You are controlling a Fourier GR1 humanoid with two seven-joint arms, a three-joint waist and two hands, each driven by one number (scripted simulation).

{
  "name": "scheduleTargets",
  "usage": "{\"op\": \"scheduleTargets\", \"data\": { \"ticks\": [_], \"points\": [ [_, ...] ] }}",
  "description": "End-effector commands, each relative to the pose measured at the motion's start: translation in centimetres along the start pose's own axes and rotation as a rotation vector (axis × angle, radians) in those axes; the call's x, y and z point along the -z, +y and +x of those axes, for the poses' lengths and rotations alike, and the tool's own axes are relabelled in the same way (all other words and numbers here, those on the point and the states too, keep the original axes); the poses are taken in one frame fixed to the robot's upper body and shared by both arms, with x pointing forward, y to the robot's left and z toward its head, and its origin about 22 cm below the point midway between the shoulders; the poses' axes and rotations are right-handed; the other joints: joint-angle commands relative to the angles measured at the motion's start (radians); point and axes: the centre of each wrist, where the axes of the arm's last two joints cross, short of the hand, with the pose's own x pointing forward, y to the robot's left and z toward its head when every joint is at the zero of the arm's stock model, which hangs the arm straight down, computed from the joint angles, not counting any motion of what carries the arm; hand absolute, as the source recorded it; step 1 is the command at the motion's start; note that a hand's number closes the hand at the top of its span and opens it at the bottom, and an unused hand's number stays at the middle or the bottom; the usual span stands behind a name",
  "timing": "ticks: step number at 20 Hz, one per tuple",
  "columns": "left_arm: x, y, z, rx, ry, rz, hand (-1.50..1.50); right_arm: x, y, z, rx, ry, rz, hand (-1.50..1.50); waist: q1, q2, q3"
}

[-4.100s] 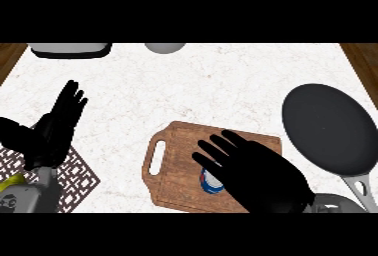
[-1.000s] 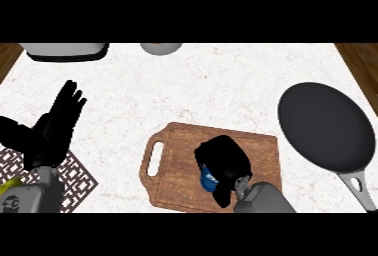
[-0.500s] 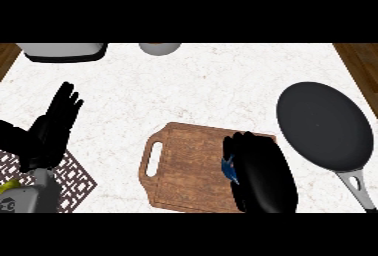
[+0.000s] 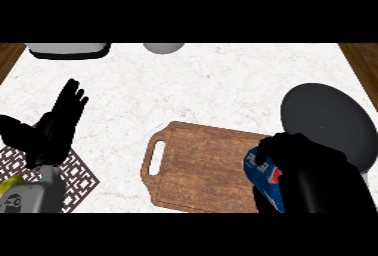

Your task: Pick the can from the cutting board and place it in the pan

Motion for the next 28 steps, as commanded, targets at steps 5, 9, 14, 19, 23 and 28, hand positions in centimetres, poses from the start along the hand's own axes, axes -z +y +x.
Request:
{"op": "scheduleTargets", "data": {
  "ticks": [5,9,14,19,23,28],
  "points": [
    [0.2,0.2,1.1,0.002,0.001,-0.004,0.0,3.3,-1.7,-6.6,0.063,0.159,-0.124,1.5,0.006,0.005,0.001],
    [-1.1,1.1,0.4,-0.007,0.004,-0.029,0.0,4.0,-1.1,-11.9,0.086,0.196,-0.142,1.5,0.008,0.004,0.002],
    [1.2,0.2,1.4,0.005,0.0,-0.011,0.0,7.1,-0.1,-18.6,0.142,0.26,-0.176,1.5,0.006,0.008,0.002],
    [-0.6,0.3,1.7,0.007,-0.012,-0.024,0.0,8.4,2.4,-23.9,0.151,0.246,-0.146,1.5,0.016,0.005,0.002],
    [-0.7,0.1,0.6,0.021,-0.007,-0.024,0.0,7.8,6.4,-27.1,0.193,0.179,-0.104,1.5,0.013,0.006,0.002],
    [-0.1,1.3,-0.6,0.01,-0.001,-0.03,0.0,10.6,11.5,-28.2,0.215,0.146,-0.053,1.5,0.021,0.008,0.001]
  ]
}}
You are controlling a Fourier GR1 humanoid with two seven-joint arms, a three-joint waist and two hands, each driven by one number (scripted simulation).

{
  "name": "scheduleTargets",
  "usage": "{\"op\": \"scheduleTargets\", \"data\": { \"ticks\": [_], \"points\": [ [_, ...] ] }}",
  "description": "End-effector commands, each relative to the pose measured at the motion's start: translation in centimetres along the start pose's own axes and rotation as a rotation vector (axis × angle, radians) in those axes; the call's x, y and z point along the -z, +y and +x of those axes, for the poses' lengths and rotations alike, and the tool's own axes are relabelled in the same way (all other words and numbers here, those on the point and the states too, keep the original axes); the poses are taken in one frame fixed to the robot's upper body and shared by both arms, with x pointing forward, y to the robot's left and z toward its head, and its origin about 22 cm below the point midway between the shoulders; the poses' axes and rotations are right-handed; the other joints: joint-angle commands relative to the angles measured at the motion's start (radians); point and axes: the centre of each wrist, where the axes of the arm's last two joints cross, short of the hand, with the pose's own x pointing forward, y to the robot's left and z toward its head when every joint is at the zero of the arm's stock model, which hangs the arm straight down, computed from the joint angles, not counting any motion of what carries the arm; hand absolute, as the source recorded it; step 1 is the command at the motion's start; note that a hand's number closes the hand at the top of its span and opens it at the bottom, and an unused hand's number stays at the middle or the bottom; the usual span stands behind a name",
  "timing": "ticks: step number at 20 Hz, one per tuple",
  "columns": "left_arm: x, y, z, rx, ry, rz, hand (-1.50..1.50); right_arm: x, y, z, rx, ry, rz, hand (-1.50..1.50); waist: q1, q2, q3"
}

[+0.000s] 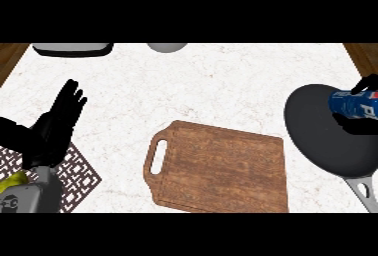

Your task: Pick the can from the cutting board and place it in the pan

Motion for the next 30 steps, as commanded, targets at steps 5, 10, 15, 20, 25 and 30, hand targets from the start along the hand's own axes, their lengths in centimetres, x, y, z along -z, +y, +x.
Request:
{"op": "scheduleTargets", "data": {
  "ticks": [5,10,15,20,25,30],
  "points": [
    [-0.1,-0.2,-0.5,-0.005,-0.009,-0.001,0.0,1.5,4.3,-5.0,-0.106,0.047,0.116,1.5,0.005,0.0,0.0],
    [0.9,-1.1,0.0,0.01,-0.006,-0.004,0.0,2.5,7.1,-5.3,0.087,0.26,0.211,-1.5,0.006,0.002,0.0],
    [0.5,-0.2,-0.1,-0.003,-0.005,0.008,0.0,1.0,8.2,-7.8,0.167,0.203,0.214,-1.5,-0.001,-0.001,0.0],
    [0.0,0.3,-0.1,-0.004,0.009,0.0,0.0,1.4,5.2,-10.2,0.404,0.162,0.053,-1.5,-0.001,-0.001,0.001],
    [0.4,0.3,0.4,0.014,-0.013,0.007,0.0,0.2,2.3,-13.4,0.639,0.199,-0.039,-1.5,-0.016,-0.004,0.0],
    [-0.2,-0.4,0.5,-0.005,0.014,0.031,0.0,-5.1,-0.7,-18.6,0.801,0.198,-0.059,-1.5,-0.024,-0.007,0.0]
  ]
}}
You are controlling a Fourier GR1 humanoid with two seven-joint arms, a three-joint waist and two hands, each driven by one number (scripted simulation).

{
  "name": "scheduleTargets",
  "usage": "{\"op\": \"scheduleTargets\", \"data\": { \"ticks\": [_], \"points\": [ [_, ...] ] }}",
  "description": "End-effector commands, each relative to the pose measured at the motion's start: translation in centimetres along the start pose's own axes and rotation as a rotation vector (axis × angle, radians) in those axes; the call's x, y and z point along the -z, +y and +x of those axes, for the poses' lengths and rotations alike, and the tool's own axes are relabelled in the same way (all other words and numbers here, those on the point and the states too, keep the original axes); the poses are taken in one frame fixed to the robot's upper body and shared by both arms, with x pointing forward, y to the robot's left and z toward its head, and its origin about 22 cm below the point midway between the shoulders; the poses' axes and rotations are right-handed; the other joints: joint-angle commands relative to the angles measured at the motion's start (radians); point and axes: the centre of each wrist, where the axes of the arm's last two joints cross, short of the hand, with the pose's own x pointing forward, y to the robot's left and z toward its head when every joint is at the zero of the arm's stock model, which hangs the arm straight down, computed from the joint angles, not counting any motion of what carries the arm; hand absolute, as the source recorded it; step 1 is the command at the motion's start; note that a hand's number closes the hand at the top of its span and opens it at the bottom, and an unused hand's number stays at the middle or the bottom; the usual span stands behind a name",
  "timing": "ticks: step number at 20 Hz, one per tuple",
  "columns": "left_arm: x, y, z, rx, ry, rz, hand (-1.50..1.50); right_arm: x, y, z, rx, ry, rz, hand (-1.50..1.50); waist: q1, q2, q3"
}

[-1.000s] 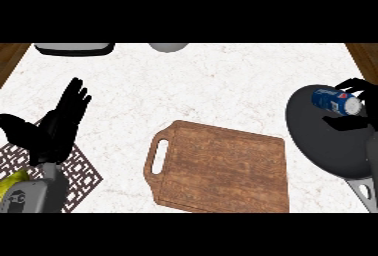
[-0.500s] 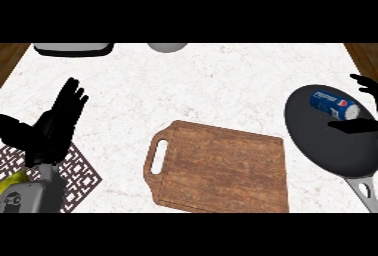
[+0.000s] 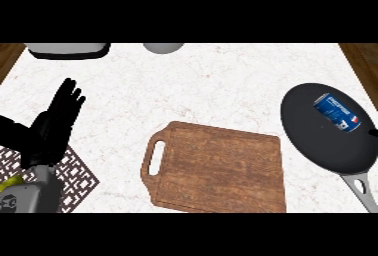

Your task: Pick the can from the cutting board and place it in the pan

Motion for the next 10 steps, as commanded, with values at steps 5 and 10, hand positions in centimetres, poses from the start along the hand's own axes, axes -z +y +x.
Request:
{"op": "scheduleTargets", "data": {
  "ticks": [5,10],
  "points": [
    [0.2,-2.5,-0.5,0.0,-0.005,0.029,0.0,-5.6,-10.4,-2.0,0.261,-0.061,0.05,-1.5,-0.007,0.001,0.0],
    [0.3,-0.4,0.2,-0.013,0.012,-0.001,0.0,-10.0,-12.8,-4.1,0.258,-0.086,0.042,-1.5,0.004,0.004,0.002]
  ]
}}
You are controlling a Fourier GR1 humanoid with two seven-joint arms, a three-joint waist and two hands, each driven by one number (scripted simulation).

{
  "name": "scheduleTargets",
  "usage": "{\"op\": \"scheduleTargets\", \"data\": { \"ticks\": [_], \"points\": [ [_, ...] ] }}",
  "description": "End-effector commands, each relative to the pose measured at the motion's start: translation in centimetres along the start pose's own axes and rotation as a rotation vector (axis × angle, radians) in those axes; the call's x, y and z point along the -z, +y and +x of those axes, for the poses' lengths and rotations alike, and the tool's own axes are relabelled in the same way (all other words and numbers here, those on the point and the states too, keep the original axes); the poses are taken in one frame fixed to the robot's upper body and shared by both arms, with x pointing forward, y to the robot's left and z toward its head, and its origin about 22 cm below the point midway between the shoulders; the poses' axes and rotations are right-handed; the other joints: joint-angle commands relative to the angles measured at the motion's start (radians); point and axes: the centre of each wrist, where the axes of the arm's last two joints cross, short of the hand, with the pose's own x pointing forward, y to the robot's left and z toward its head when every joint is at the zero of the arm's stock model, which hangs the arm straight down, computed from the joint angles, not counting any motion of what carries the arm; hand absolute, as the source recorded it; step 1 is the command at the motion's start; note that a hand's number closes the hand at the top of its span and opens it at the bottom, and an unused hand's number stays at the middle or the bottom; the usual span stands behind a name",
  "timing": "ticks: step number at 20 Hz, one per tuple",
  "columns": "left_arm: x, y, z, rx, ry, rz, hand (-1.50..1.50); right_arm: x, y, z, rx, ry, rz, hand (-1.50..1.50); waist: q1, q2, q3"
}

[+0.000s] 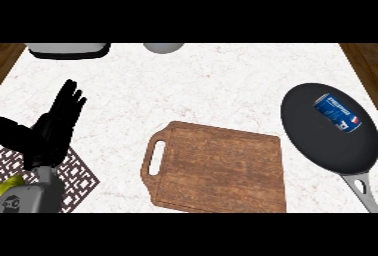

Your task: Pick the can from the cutting board and place it in the pan

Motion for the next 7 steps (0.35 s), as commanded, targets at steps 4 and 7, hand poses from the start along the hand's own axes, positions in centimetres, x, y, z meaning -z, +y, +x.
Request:
{"op": "scheduleTargets", "data": {
  "ticks": [4,7],
  "points": [
    [0.8,-1.3,-0.2,-0.007,0.005,-0.002,0.0,-3.6,-3.0,-0.4,0.06,-0.08,0.069,-1.5,-0.003,-0.001,-0.001],
    [-0.4,-1.1,-0.6,-0.008,-0.002,-0.012,0.0,-3.9,-0.9,-2.1,0.041,-0.08,0.067,-1.5,0.005,0.0,0.0]
  ]
}}
